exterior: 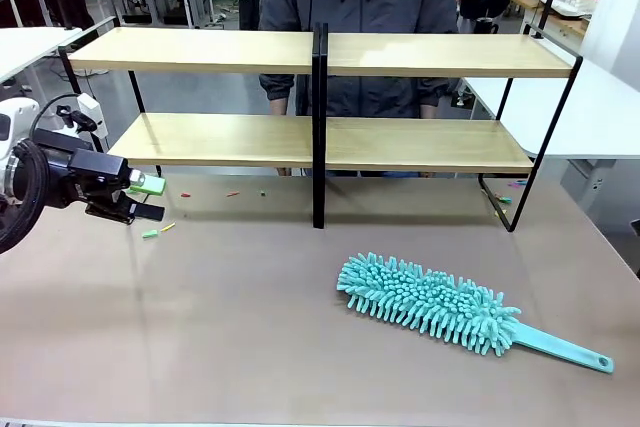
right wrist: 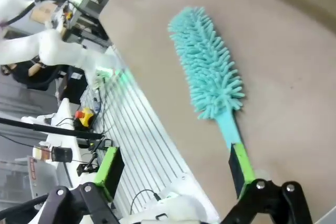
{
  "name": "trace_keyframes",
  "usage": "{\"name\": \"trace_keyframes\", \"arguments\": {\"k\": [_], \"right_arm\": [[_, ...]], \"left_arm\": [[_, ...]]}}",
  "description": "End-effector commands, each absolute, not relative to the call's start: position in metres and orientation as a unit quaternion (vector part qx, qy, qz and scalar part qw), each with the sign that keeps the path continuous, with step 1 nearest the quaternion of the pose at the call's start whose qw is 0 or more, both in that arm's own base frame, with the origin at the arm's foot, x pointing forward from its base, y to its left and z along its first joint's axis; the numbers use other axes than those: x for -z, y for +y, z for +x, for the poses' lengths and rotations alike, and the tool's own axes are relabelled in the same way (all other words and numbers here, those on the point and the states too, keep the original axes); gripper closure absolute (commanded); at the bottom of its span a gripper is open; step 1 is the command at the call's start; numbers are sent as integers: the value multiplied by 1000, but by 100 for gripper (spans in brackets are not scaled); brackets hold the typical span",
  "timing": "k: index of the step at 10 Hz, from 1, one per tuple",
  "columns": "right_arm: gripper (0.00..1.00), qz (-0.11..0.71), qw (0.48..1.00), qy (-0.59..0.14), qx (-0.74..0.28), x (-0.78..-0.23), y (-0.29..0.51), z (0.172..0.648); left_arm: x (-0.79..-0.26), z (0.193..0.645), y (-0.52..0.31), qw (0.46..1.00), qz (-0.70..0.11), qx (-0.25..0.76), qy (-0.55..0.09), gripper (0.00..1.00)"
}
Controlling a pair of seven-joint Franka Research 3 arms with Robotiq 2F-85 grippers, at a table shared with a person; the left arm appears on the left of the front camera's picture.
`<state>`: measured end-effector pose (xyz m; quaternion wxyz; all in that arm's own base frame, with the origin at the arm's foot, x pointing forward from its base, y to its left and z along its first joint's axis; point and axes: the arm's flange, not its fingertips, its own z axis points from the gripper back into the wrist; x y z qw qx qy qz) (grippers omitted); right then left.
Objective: Clean the shelves.
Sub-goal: Place the Duster on the table.
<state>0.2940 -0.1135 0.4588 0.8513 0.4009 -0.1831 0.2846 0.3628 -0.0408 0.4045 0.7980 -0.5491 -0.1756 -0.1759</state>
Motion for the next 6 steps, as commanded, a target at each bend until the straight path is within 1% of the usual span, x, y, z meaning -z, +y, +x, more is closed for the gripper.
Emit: {"name": "trace_keyframes", "arguments": {"k": [1, 6], "right_arm": [[0, 393, 852, -191, -288, -458, -114, 299], [0, 393, 852, -191, -288, -458, -114, 299]], "left_arm": [[-406, 363, -44, 789, -559, 177, -186, 0], [-406, 363, -44, 789, -559, 177, -186, 0]]}}
